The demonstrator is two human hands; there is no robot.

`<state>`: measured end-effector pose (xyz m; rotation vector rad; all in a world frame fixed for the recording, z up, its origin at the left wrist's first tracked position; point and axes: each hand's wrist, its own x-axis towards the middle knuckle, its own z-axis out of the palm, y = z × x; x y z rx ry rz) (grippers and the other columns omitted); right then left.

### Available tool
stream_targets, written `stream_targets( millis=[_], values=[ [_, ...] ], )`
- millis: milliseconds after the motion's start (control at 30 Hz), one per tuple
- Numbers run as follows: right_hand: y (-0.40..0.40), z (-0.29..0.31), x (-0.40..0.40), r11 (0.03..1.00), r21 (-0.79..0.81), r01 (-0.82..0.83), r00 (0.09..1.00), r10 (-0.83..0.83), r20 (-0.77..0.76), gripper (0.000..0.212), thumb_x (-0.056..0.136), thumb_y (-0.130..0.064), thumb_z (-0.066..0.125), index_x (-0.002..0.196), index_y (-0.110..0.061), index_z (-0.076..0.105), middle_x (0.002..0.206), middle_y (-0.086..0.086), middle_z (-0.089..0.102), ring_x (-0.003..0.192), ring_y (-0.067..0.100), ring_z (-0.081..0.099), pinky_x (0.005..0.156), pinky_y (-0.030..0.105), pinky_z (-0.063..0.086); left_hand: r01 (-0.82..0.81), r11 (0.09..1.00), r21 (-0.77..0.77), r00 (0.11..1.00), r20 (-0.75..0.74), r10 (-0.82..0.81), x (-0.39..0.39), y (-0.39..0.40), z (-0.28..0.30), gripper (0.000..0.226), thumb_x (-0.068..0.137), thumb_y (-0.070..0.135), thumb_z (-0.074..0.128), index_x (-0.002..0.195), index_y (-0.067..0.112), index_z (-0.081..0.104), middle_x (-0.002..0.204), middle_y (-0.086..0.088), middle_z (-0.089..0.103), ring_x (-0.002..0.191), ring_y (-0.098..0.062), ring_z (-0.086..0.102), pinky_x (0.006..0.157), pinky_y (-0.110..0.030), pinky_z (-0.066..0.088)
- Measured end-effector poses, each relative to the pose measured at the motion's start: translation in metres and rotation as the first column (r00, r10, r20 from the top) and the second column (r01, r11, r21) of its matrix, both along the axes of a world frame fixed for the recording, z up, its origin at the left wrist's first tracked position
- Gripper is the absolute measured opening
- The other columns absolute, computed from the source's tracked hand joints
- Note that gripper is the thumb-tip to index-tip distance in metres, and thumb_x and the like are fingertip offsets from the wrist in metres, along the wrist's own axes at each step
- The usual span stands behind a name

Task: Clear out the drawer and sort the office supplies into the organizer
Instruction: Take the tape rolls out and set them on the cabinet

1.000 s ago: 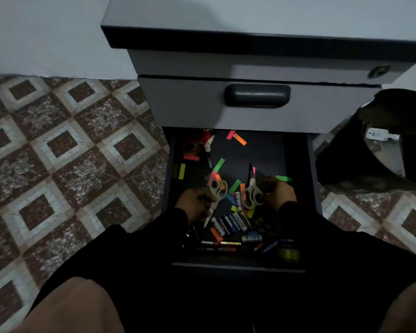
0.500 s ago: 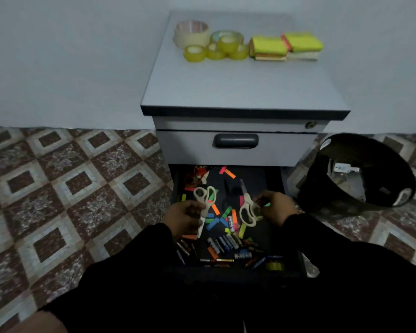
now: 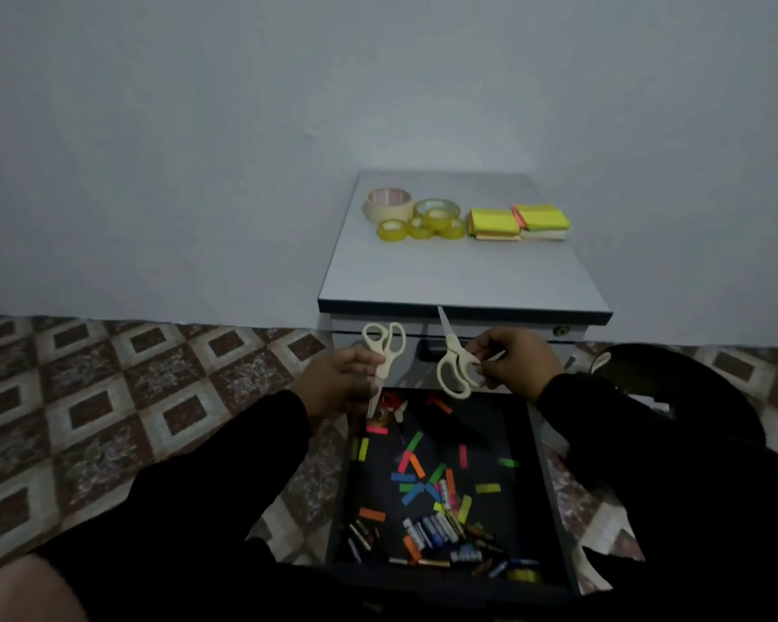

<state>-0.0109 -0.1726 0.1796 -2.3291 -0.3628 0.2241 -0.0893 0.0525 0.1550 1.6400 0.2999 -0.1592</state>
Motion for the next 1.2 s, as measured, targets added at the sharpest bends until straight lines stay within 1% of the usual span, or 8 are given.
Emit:
stream_targets(
  millis=[67,167,300,500,600,767,1033,1200],
  values=[
    [0.005,0.012,0.005,1.0,0.029,0.007,1.0,-0.007,-0.004,0.021,0.082,0.012,0.056,0.095,-0.001,0.065,0.079,0.009,0.061,0.054,0.013,0.056,0.06,0.024,0.053,-0.007,1.0,0.006,1.0,0.021,0.007,0.009,0.005,0.015,0.029,0.083,-0.015,0.054,0.097,0.01,0.059,0.087,-0.003,0.057,0.071,-0.013,0.056,0.049,-0.018,0.05],
    [0.013,0.025,0.015,0.998,0.056,0.012,1.0,-0.012,-0.01,0.021,0.082,0.011,0.057,0.096,-0.001,0.066,0.08,0.01,0.061,0.062,0.019,0.058,0.058,0.023,0.056,-0.029,0.999,0.016,0.997,0.066,0.028,0.026,0.015,0.037,0.029,0.083,-0.016,0.053,0.101,0.006,0.058,0.086,-0.004,0.055,0.07,-0.014,0.055,0.046,-0.017,0.049],
    [0.024,0.031,0.032,0.998,0.062,0.023,0.999,-0.021,-0.023,0.019,0.079,0.007,0.062,0.094,-0.004,0.067,0.082,0.01,0.062,0.072,0.025,0.06,0.075,0.04,0.056,-0.083,0.995,0.047,0.995,0.068,0.079,0.054,0.029,0.054,0.032,0.083,-0.019,0.051,0.104,0.004,0.058,0.079,-0.003,0.05,0.067,-0.014,0.053,0.047,-0.017,0.05],
    [0.039,0.033,0.057,0.998,0.062,0.032,0.999,-0.031,-0.016,0.02,0.08,0.01,0.06,0.093,-0.003,0.067,0.079,0.008,0.06,0.067,0.023,0.059,0.075,0.039,0.057,-0.137,0.984,0.11,0.99,0.043,0.133,0.101,0.05,0.064,0.035,0.084,-0.021,0.044,0.104,0.003,0.056,0.074,-0.003,0.05,0.048,-0.004,0.056,0.042,-0.015,0.047],
    [0.043,0.031,0.068,0.997,0.067,0.035,0.999,-0.032,-0.034,0.022,0.081,0.012,0.057,0.095,-0.002,0.067,0.074,0.004,0.058,0.054,0.017,0.057,0.06,0.026,0.057,-0.163,0.977,0.134,0.986,0.039,0.159,0.122,0.056,0.065,0.035,0.083,-0.021,0.042,0.102,0.004,0.057,0.076,-0.005,0.051,0.059,-0.013,0.053,0.04,-0.015,0.047],
    [0.048,0.032,0.08,0.995,0.09,0.051,0.998,-0.046,-0.051,0.022,0.081,0.011,0.058,0.095,-0.003,0.067,0.081,0.008,0.058,0.057,0.012,0.054,0.043,0.011,0.048,-0.167,0.967,0.192,0.985,-0.006,0.171,0.15,0.062,0.06,0.034,0.083,-0.02,0.044,0.099,0.005,0.06,0.077,-0.009,0.054,0.062,-0.016,0.052,0.041,-0.018,0.05],
    [0.048,0.026,0.083,0.993,0.101,0.055,0.997,-0.049,-0.061,0.019,0.081,0.008,0.062,0.094,-0.005,0.067,0.078,0.005,0.056,0.056,0.011,0.054,0.047,0.012,0.051,-0.159,0.959,0.234,0.986,-0.018,0.168,0.166,0.069,0.053,0.03,0.083,-0.018,0.047,0.092,0.008,0.061,0.075,-0.01,0.054,0.062,-0.015,0.052,0.041,-0.017,0.051],
    [0.052,0.027,0.083,0.991,0.123,0.056,0.996,-0.047,-0.074,0.017,0.079,0.006,0.066,0.092,-0.005,0.067,0.076,0.003,0.055,0.057,0.012,0.054,0.051,0.015,0.053,-0.16,0.918,0.362,0.986,0.007,0.169,0.173,0.074,0.049,0.036,0.079,-0.02,0.051,0.099,0.006,0.066,0.093,-0.009,0.054,0.063,-0.016,0.051,0.046,-0.02,0.051]
  ],
)
